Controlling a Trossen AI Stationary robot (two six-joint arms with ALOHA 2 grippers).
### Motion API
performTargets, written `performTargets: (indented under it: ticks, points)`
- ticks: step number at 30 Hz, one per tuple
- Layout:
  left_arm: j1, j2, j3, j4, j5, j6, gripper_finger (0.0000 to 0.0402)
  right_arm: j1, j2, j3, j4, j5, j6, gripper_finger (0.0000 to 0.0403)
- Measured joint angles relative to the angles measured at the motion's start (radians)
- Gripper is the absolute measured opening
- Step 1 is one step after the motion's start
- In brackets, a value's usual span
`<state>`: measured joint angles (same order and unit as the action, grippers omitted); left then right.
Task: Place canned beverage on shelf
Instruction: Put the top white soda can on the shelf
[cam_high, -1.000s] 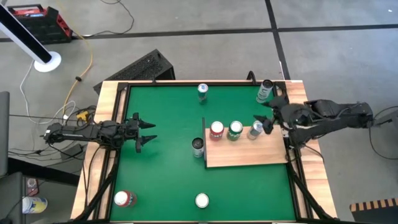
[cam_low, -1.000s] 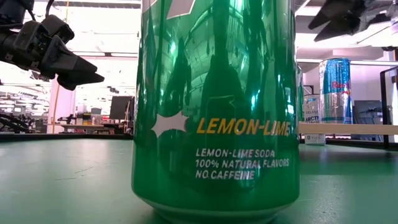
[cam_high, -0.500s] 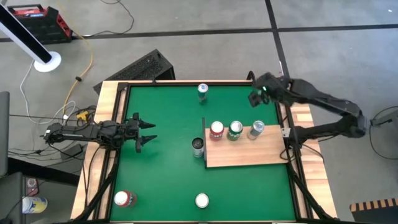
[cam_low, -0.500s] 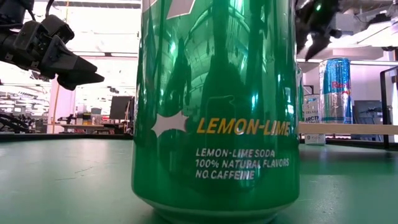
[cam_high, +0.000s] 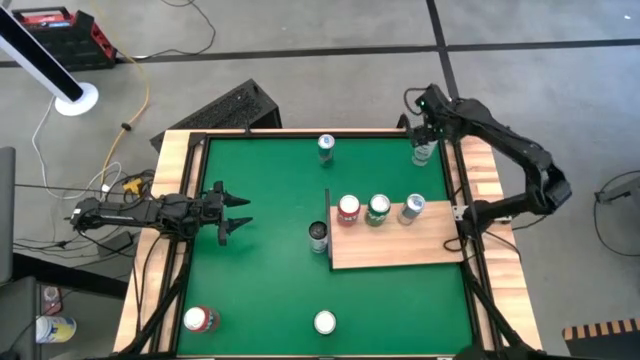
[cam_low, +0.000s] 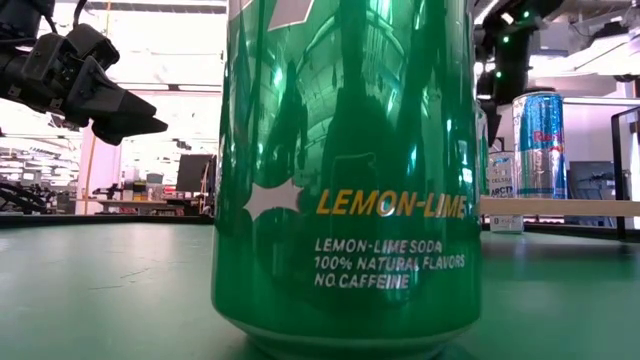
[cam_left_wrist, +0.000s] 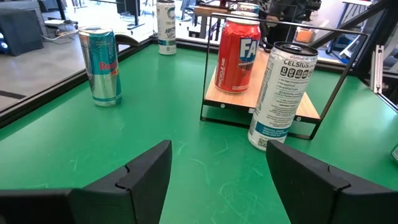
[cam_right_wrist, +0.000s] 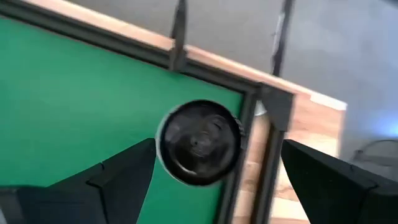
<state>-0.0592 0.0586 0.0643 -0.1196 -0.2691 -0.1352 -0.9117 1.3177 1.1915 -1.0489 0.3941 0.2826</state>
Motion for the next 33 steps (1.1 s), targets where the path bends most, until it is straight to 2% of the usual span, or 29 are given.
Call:
performTargets:
  ticks: [4,7,26,29,33]
  points:
    - [0.0,0.0,0.0,0.0,0.0,0.0,0.0245,-0.051,0.027,0.0,0.055,-0.103,-0.059,0.0373]
    - [0.0,0.0,0.0,0.0,0.0,0.0,0.0245,-0.075,0.03,0.0,0.07,-0.139,-0.077,0.0373]
    - [0.0,0.0,0.0,0.0,0.0,0.0,0.0245,-0.083,0.03,-0.053,0.095,-0.162,-0.071,0.0371]
    - [0.0,0.0,0.0,0.0,0.0,0.0,0.0245,-0.083,0.03,-0.053,0.09,-0.162,-0.075,0.0359]
    - [0.0,0.0,0.0,0.0,0.0,0.0,0.0245,-0.084,0.03,-0.053,0.075,-0.179,-0.079,0.0322]
